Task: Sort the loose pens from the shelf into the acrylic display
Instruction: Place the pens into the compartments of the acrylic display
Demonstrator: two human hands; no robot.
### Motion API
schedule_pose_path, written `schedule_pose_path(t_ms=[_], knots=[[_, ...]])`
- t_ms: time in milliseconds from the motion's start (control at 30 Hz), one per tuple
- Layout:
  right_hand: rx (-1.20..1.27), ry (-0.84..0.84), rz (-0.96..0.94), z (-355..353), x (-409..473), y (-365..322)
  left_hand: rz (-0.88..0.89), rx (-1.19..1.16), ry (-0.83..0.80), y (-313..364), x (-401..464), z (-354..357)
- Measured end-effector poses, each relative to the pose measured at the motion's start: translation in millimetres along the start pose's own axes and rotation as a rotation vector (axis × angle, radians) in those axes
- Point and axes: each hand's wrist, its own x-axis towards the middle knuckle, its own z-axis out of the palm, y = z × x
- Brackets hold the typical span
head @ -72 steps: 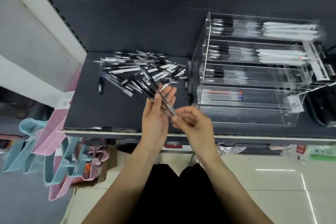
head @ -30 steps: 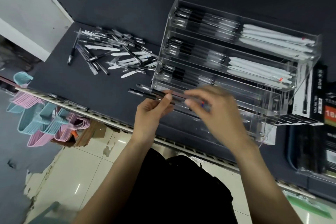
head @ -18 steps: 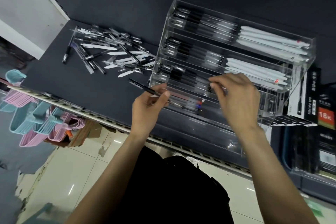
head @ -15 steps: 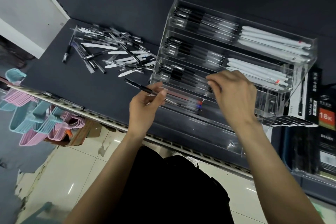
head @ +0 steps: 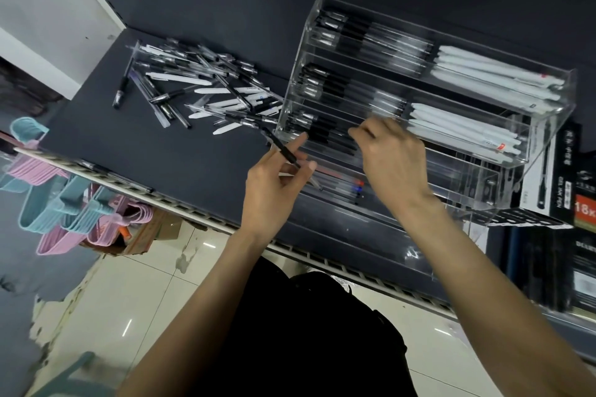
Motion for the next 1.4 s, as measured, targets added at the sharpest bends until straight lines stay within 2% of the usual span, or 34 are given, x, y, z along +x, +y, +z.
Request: schedule_pose_path(t_ms=[167, 267, 367, 467, 600, 767, 833, 900, 967, 1067, 1167, 1267, 1400], knots=[[0.051, 0.006, 0.017, 4.8, 0.5, -0.7, 0.003, 0.064, -0.018, 1.9, 8.9, 0.0], [0.109, 0.050, 0.045, -4.0, -2.9, -4.4, -0.027, 0.012, -0.014, 3.2, 9.8, -1.8], [0.395, 0.087, 0.165, -27.0, -15.9, -14.4, -0.122, -0.181, -0.011, 7.8, 7.2, -2.3], [0.673, -0.007, 0.280, -42.9, -40.2, -35.1, -0.198, -0.413, -0.022, 16.0, -3.0, 3.0], [0.698, -0.014, 0.381, -39.3, -79.0, -52.3, -0.225, -0.467, -0.095, 16.5, -25.4, 16.8], [0.647, -0.039, 0.449, -40.6, -107.8, -39.5, -0.310, -0.481, -0.197, 11.1, -47.3, 31.2], [0.627, -0.032, 0.462, -44.1, -115.6, -30.4, -0.336, -0.480, -0.174, 7.9, -49.9, 30.6], [0.590, -0.038, 0.469, -46.0, -122.1, -22.2, -0.327, -0.443, -0.047, 1.0, -49.8, 22.5], [0.536, -0.076, 0.464, -43.1, -124.9, -21.0, -0.246, -0.319, 0.104, -10.9, -49.7, 8.7], [0.414, -0.186, 0.394, -26.8, -120.9, -35.2, -0.100, 0.072, 0.225, -36.8, -52.2, -14.5], [0.401, -0.310, 0.336, -7.3, -112.0, -51.7, -0.072, 0.312, 0.173, -61.6, -55.2, -28.9], [0.440, -0.367, 0.307, 4.8, -105.7, -62.0, -0.047, 0.313, 0.098, -70.6, -58.9, -32.6], [0.562, -0.469, 0.338, 14.9, -100.9, -67.7, -0.001, 0.360, 0.079, -69.8, -61.8, -34.2]])
